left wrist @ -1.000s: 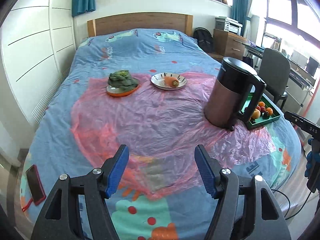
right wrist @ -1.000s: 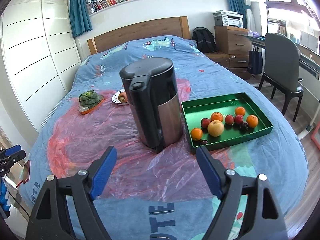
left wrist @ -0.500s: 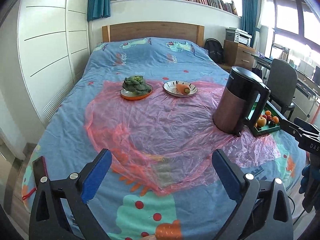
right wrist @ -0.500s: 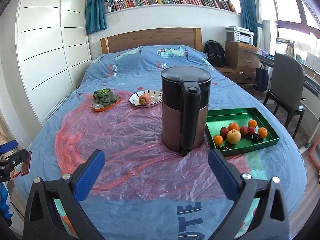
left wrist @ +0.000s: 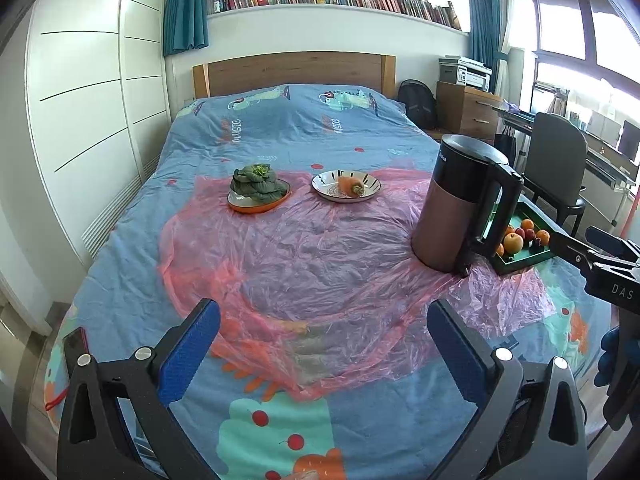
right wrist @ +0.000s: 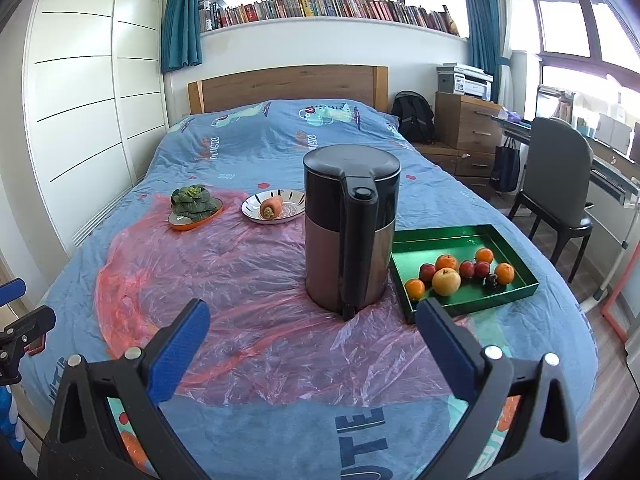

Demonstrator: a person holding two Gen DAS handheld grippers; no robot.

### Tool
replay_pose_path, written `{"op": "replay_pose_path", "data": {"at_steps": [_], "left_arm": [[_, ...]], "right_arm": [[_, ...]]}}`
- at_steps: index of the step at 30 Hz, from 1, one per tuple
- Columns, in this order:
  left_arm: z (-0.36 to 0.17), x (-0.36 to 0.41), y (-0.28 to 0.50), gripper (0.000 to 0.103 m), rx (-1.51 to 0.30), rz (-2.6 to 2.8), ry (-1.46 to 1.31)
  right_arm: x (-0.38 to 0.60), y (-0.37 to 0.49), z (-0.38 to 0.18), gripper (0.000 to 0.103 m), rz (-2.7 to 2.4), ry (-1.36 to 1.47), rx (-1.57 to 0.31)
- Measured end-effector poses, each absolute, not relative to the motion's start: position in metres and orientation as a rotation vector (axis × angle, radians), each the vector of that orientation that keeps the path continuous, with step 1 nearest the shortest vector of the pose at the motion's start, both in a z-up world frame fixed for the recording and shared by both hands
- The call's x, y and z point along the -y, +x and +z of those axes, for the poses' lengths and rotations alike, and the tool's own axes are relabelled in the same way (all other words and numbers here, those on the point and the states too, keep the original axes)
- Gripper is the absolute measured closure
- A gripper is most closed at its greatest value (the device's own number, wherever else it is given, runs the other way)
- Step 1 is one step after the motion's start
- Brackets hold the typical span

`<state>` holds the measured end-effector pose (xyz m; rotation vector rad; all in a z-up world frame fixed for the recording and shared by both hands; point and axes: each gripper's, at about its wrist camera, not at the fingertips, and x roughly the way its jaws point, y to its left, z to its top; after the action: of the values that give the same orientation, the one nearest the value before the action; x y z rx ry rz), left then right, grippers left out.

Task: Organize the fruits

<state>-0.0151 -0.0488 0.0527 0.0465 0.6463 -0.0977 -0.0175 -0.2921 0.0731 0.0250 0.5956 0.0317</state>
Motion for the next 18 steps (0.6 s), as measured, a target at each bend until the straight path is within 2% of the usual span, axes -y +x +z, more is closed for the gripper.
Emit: {"op": "replay_pose_path", "data": {"at_steps": [8, 18], "left_arm": [[0.04, 0.056, -0.005, 0.001, -0.692, -0.076, 0.047], [0.041, 0.067, 0.001, 0.001, -0.667, -0.065, 0.08]], "right_arm": [[0.293, -0.014, 0.075, 0.0, 0.032, -0.01, -0.57], [0.302, -0.012, 0.072, 0.0, 0.007, -0.004, -0.566]]}}
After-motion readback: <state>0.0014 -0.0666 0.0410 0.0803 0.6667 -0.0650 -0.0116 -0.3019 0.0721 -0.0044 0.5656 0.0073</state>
